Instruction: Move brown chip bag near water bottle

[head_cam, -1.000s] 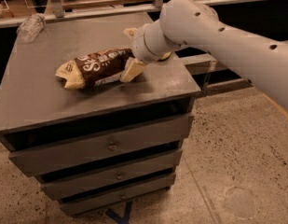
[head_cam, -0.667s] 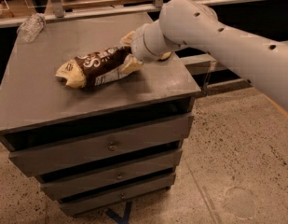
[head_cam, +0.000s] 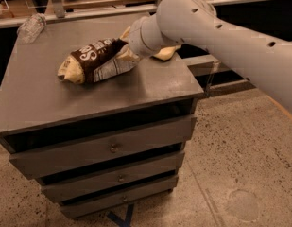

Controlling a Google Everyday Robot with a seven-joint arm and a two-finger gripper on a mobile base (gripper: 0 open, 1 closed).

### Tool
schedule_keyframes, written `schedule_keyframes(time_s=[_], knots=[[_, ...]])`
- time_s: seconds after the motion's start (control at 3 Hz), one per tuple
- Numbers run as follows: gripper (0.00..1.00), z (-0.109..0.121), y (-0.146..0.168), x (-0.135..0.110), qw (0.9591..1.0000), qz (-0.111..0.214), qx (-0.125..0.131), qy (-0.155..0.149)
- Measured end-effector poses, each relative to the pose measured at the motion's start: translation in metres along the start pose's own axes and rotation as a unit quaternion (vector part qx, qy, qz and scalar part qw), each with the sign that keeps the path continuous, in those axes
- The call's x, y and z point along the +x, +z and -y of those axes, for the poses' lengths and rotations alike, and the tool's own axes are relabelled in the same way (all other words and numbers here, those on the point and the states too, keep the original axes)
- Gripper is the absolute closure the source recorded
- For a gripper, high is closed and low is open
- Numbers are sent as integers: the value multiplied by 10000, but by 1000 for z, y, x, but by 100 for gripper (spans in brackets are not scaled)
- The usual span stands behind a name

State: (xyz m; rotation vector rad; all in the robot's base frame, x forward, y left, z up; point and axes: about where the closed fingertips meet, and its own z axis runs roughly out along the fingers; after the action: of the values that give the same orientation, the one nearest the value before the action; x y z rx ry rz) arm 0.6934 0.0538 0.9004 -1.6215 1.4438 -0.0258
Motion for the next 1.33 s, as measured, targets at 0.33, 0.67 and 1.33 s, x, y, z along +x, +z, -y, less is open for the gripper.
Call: schedule_keyframes(time_s=[0.33,0.67,1.33], knots=[[100,25,3,-14,9982,-214,560,-78],[100,47,10,-28,9917,-441,1150,-379],[100,128,20,-31,9722,-857,2093,-603]])
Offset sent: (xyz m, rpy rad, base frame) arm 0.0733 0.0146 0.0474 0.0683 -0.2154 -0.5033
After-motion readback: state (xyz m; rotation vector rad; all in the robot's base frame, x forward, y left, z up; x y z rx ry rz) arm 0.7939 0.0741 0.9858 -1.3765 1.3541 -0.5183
